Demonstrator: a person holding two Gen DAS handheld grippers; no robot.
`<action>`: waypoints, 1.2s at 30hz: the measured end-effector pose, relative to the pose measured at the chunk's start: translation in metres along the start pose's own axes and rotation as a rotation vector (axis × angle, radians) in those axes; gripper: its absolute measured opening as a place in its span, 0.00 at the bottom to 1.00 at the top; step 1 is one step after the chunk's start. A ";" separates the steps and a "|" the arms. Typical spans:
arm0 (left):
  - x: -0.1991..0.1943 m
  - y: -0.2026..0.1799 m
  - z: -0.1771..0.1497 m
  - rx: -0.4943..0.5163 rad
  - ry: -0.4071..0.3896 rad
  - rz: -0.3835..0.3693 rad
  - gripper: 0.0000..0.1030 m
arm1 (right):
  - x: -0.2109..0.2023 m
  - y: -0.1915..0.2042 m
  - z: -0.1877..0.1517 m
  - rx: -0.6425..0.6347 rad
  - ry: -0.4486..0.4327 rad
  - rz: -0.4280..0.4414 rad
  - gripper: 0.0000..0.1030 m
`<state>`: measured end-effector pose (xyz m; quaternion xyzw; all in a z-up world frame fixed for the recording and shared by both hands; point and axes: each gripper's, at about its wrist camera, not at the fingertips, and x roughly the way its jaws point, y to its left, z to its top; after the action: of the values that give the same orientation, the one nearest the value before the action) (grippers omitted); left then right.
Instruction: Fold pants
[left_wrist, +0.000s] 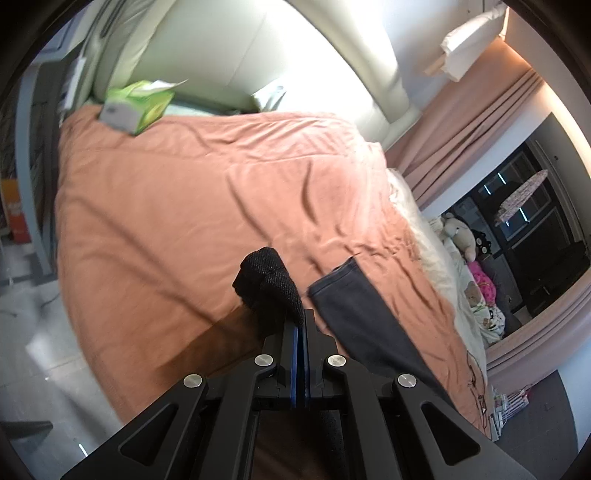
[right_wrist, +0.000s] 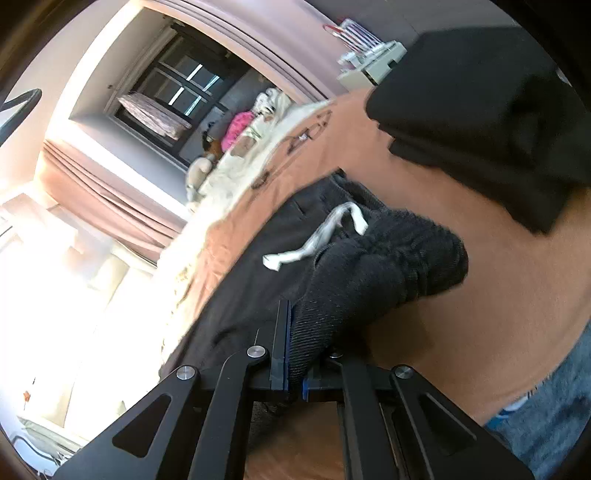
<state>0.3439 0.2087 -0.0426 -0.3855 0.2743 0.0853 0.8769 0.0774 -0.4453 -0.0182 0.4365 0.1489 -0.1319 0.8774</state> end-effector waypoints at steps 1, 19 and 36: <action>0.001 -0.006 0.005 0.006 -0.005 -0.006 0.01 | 0.001 0.000 0.003 0.001 -0.004 0.006 0.01; 0.044 -0.109 0.064 0.072 -0.060 -0.067 0.01 | 0.056 0.045 0.074 -0.030 -0.072 0.048 0.01; 0.158 -0.170 0.079 0.112 -0.015 0.003 0.01 | 0.169 0.091 0.122 -0.054 -0.074 -0.018 0.01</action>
<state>0.5703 0.1384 0.0215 -0.3348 0.2726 0.0742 0.8989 0.2836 -0.5074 0.0548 0.4060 0.1236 -0.1516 0.8927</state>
